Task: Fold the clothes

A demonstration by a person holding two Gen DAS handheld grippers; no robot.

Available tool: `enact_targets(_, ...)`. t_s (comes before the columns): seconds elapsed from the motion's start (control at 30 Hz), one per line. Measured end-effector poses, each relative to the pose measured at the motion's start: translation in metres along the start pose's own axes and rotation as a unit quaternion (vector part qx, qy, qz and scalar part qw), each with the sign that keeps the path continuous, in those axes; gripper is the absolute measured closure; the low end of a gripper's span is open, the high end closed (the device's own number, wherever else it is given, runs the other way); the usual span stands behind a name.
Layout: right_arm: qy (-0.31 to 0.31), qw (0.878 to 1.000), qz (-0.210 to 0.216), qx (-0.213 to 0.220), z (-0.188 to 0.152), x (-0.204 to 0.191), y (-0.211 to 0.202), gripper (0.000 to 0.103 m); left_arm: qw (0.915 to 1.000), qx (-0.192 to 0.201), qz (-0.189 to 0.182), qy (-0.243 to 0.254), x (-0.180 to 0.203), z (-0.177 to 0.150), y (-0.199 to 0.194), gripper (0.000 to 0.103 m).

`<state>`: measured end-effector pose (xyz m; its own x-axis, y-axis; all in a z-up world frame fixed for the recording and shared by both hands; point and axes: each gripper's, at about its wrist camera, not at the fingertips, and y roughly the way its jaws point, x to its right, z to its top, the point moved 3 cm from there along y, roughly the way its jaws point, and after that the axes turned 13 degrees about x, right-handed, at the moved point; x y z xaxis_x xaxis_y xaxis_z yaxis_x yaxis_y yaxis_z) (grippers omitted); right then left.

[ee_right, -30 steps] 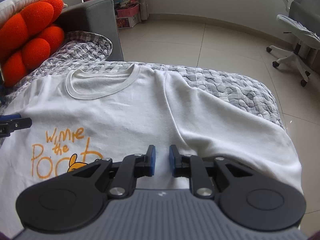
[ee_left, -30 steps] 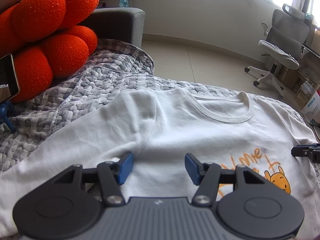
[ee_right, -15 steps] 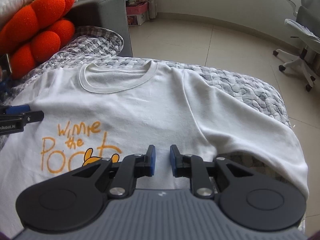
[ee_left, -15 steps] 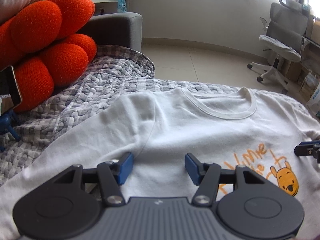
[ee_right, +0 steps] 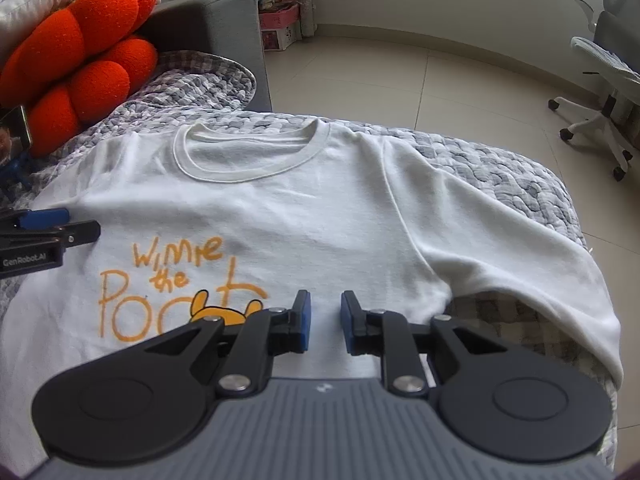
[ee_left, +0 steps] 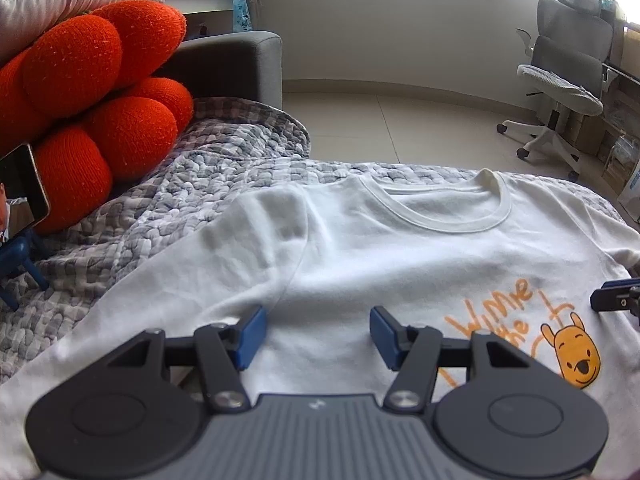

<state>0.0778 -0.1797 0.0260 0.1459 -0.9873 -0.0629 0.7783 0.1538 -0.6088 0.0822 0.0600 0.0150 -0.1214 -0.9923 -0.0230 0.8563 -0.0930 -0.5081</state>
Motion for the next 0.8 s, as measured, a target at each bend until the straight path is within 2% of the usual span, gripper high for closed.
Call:
enact_targets(0.07,-0.002,1.0,0.002,0.001,0.0,-0.003,-0.001,0.081,1.0,0.0,0.0,0.0,0.001,0.0,0.0,0.044)
enact_targets(0.13,-0.008,1.0,-0.003,-0.003,-0.001,-0.004,0.001,0.072,1.0,0.0,0.0,0.002,0.001,0.0,0.0,0.044)
enact_targets(0.17,-0.011,1.0,-0.007,-0.004,-0.001,-0.005,0.001,0.064,1.0,-0.001,0.001,0.003,0.001,-0.001,0.0,0.044)
enact_targets(0.33,-0.027,0.999,-0.025,-0.008,-0.005,-0.006,0.004,0.048,0.9999,-0.008,0.001,0.012,0.003,-0.003,0.0,0.044)
enact_targets(0.4,-0.037,0.999,-0.033,-0.009,-0.006,-0.007,0.005,0.033,0.9999,-0.008,0.002,0.013,0.003,-0.003,0.0,0.044)
enact_targets(0.53,-0.06,0.997,-0.057,0.0,-0.01,-0.009,0.007,0.017,0.9999,-0.008,0.002,0.014,0.003,-0.004,-0.001,0.044)
enact_targets(0.6,-0.059,0.996,-0.068,0.006,-0.012,-0.006,0.01,0.002,0.9999,-0.009,0.002,0.013,0.003,-0.004,-0.001,0.044)
enact_targets(0.67,-0.053,0.995,-0.082,0.014,-0.015,-0.002,0.012,0.0,0.9999,-0.009,0.002,0.013,0.002,-0.004,-0.002,0.044)
enact_targets(0.8,-0.036,0.996,-0.079,0.031,-0.018,0.002,0.012,0.0,0.9998,-0.009,0.002,0.016,0.005,-0.004,-0.001,0.044)
